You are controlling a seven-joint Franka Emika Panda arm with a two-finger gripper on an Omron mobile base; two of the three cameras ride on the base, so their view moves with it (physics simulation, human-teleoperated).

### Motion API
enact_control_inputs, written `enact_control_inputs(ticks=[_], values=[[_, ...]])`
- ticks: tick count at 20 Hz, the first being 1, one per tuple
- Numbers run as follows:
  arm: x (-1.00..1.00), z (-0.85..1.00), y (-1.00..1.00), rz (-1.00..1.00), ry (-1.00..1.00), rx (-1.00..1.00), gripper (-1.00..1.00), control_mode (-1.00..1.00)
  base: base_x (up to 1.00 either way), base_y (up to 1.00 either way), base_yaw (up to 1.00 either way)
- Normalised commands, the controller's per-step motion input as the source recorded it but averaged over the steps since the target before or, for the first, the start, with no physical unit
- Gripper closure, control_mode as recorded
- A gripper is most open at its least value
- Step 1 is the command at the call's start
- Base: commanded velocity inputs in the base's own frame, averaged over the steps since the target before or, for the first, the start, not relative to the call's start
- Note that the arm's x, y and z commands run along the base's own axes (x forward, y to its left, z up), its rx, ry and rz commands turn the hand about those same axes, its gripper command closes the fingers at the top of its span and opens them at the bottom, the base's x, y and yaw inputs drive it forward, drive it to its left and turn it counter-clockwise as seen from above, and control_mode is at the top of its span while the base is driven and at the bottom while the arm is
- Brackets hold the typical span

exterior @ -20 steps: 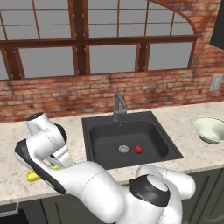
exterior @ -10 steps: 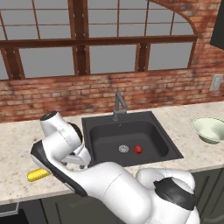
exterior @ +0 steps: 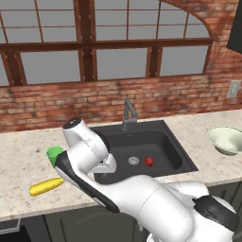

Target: Remove the bell pepper and corn from the sink. Then move the bowl and cup from the counter to the sink for washing.

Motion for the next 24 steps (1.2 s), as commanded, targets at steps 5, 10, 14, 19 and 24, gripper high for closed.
enact_control_inputs(ticks=[5,10,14,19,24], values=[[-0.01,0.02,-0.52,0.17,0.00,0.07,-1.00,-1.00,0.00,0.00,0.00],[0.00,0.01,-0.52,0.13,0.00,0.10,-1.00,-1.00,0.00,0.00,0.00],[0.04,0.00,-0.50,0.11,0.00,0.11,-1.00,-1.00,0.00,0.00,0.00],[0.06,0.00,-0.45,0.13,-0.03,0.12,-1.00,-1.00,0.00,0.00,0.00],[0.07,0.00,-0.44,0.09,-0.09,0.11,-1.00,-1.00,0.00,0.00,0.00]])
